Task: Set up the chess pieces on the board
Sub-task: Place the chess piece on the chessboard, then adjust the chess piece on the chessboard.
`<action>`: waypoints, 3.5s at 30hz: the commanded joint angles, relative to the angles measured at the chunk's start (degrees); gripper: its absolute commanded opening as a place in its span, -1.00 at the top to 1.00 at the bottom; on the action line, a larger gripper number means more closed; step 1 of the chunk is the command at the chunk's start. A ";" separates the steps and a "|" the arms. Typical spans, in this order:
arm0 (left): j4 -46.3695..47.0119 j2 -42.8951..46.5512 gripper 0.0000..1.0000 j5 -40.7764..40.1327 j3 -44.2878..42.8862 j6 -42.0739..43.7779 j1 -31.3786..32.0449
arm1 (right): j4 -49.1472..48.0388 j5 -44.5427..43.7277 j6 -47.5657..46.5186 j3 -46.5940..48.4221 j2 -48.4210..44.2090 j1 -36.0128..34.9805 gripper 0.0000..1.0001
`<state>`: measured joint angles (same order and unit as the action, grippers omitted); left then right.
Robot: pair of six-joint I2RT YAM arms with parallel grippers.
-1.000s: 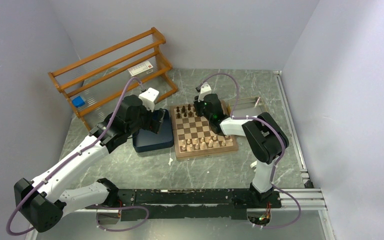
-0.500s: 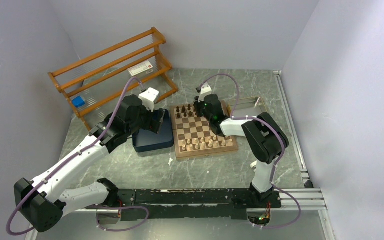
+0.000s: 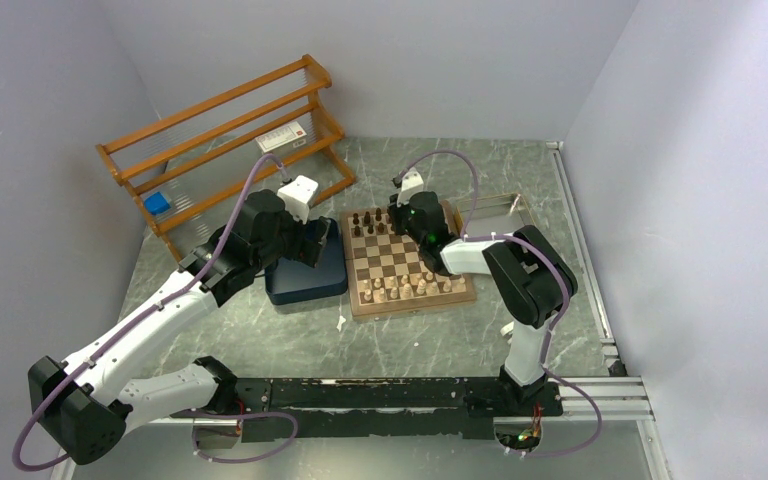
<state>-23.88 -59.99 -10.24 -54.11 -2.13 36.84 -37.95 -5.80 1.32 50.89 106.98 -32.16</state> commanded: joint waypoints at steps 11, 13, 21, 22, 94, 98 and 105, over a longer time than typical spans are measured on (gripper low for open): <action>0.64 -0.20 -0.96 -0.25 -0.25 0.81 -0.01 | -3.95 -0.01 -0.84 0.63 1.95 -0.29 1.00; 0.59 -0.15 -0.96 -0.33 -0.25 0.81 -0.06 | -4.52 -0.35 -0.88 -0.05 1.78 -0.33 1.00; 0.74 -0.13 -0.96 -0.13 -0.28 0.82 -0.01 | -4.17 -1.59 -0.88 -0.10 1.78 -0.31 0.75; 0.72 -0.05 -0.96 -0.14 -0.30 0.81 -0.01 | -4.07 -1.70 -0.88 -0.01 1.69 -0.29 0.68; 0.52 1.46 -0.96 5.99 0.70 -3.90 -0.04 | 41.13 -2.12 7.28 2.24 -21.14 2.59 0.87; 1.06 2.52 -0.96 6.01 1.79 -3.10 -0.04 | 38.37 -4.64 5.53 3.94 -14.46 3.10 1.00; 1.29 2.45 -0.96 5.78 2.52 -2.28 -0.01 | 32.74 -8.71 1.74 3.97 -9.05 3.41 1.00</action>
<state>-23.53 -58.22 -3.86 -52.29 -5.52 36.86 -0.14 -10.20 6.09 53.15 96.12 -29.21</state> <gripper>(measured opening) 0.979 0.008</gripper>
